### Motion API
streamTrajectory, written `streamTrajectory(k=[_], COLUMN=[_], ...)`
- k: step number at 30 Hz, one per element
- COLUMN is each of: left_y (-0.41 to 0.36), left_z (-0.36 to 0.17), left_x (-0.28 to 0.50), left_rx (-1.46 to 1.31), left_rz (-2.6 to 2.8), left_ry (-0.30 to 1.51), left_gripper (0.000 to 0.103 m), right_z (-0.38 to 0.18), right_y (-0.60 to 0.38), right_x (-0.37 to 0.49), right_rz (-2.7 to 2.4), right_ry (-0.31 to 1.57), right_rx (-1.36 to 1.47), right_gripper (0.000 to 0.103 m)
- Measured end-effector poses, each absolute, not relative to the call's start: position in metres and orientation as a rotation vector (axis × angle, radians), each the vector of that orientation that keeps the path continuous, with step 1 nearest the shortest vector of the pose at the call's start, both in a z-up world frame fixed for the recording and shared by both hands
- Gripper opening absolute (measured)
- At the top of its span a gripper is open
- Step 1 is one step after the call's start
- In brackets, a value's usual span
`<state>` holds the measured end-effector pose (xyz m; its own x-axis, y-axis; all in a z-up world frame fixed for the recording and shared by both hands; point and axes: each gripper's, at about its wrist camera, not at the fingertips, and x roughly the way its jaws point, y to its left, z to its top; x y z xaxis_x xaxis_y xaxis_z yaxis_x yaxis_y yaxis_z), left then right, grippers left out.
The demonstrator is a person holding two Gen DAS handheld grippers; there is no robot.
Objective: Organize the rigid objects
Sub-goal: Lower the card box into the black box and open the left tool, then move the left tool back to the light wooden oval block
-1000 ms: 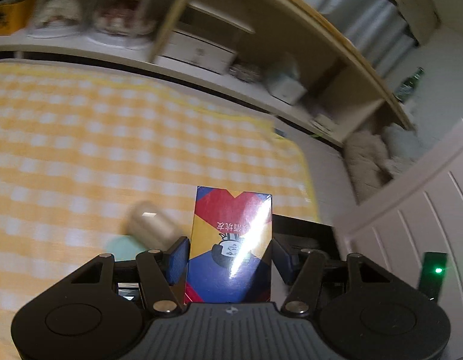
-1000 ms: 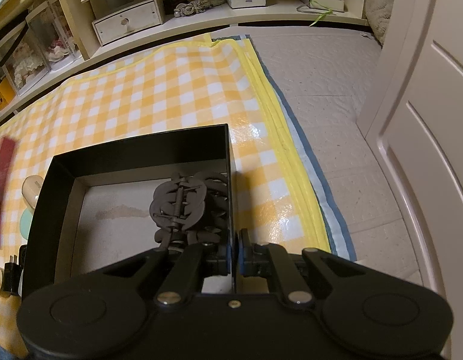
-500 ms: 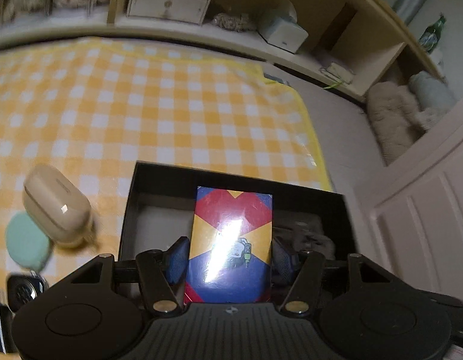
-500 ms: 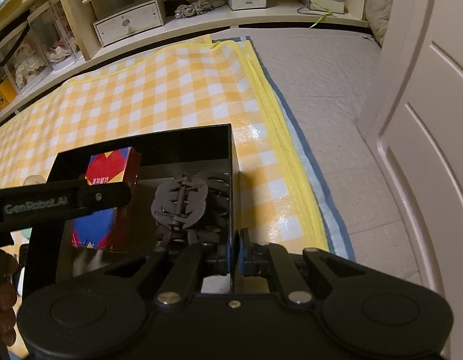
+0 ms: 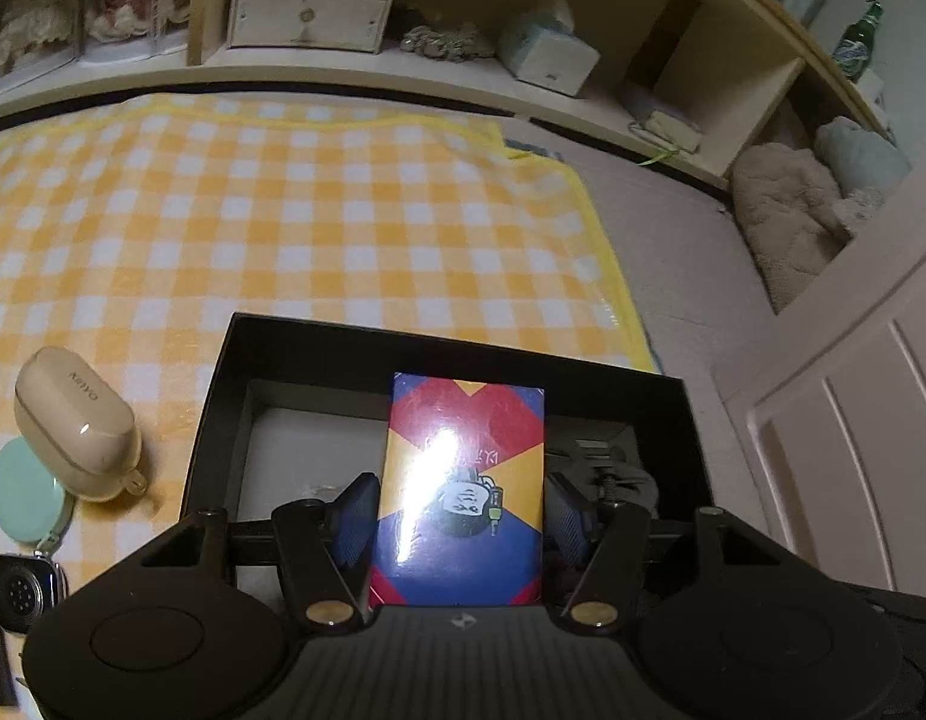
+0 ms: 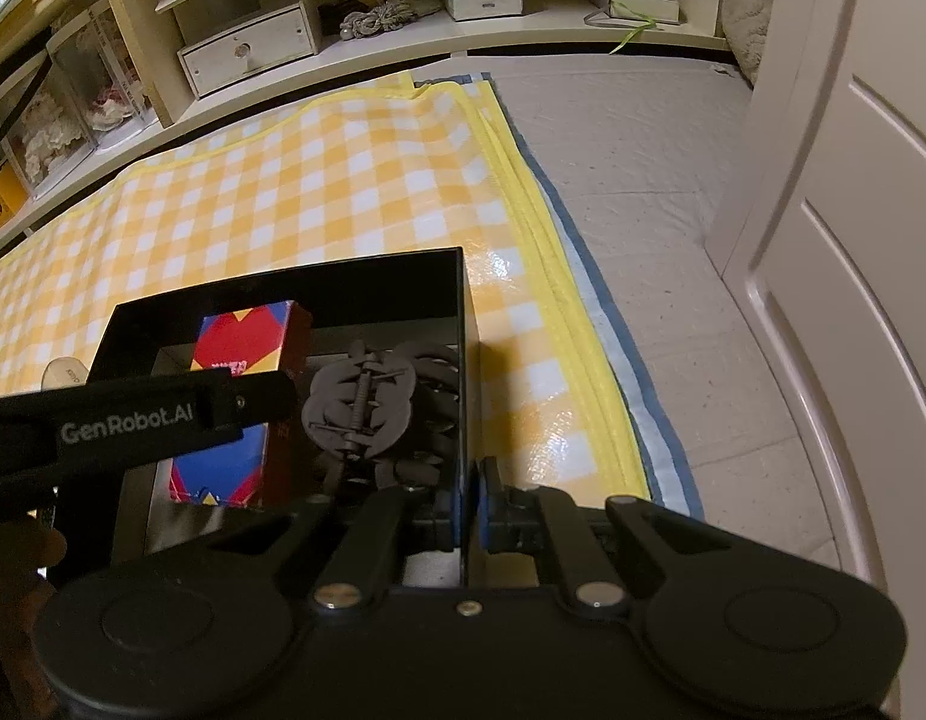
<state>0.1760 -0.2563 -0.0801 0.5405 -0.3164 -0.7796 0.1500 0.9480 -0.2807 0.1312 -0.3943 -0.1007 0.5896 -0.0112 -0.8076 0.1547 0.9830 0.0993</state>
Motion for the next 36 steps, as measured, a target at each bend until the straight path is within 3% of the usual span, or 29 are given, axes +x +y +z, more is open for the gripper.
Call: streamTrajectory(k=[7,15,24,36], left_y=[-0.252,-0.248,-0.228,-0.194], left_z=[-0.091,-0.071,-0.034,-0.014], left_x=[0.182,0.172,0.146,0.099], left_rx=[-0.214,-0.223,-0.117,0.079], left_rz=[-0.273,-0.359,-0.435,-0.525], left_ry=[0.985,0.960,0.902,0.832], left_gripper=[0.061,0.088,0.101,0.103], right_z=[-0.101,-0.103,-0.104,-0.104], right_y=[-0.394,-0.396,-0.395,-0.395], right_x=[0.131,0.132,0.133,0.134], right_rz=[-0.095,-0.093,-0.094,-0.095], right_ry=[0.937,0.935,0.932,0.932], right_rx=[0.171,0.179,0.187,0.184], right_gripper=[0.006,0.006,0.007,0.006])
